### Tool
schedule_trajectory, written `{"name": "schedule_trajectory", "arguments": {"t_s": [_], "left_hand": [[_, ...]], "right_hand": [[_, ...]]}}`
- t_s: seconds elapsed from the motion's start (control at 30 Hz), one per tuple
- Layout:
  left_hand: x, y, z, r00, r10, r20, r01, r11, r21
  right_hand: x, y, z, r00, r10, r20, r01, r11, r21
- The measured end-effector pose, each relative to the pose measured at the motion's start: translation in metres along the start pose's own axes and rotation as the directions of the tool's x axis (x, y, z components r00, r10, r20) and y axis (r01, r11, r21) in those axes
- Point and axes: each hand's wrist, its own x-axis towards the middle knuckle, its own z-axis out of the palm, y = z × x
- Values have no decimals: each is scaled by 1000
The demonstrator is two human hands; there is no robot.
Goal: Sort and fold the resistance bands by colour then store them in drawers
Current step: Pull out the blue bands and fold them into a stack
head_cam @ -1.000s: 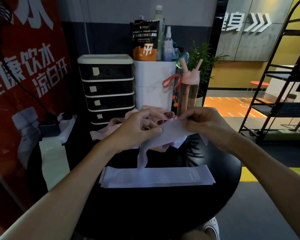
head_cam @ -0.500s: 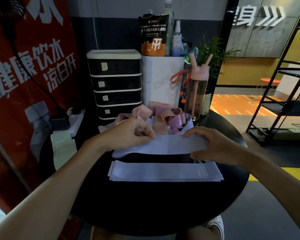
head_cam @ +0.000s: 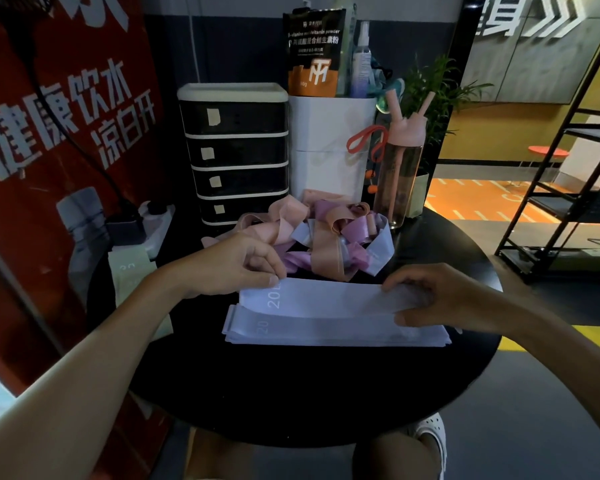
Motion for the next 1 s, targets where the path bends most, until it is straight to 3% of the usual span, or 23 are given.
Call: {"name": "schedule_trajectory", "arguments": {"t_s": [0.33, 0.77, 0.87, 1.0], "left_hand": [[-2, -24, 13, 999, -40, 31, 35, 989, 147], [-5, -37, 22, 997, -1, 77, -28, 924, 380], [-7, -31, 34, 994, -26, 108, -21, 913, 407], [-5, -26, 55, 992, 42, 120, -91, 895, 436]], "right_hand": [[5, 14, 17, 997, -16, 69, 33, 969, -245], [2, 21, 26, 995, -81, 55, 96, 928, -360], [0, 30, 24, 997, -54, 62, 71, 939, -336], [-3, 40, 23, 998, -33, 59, 49, 957, -287]]}}
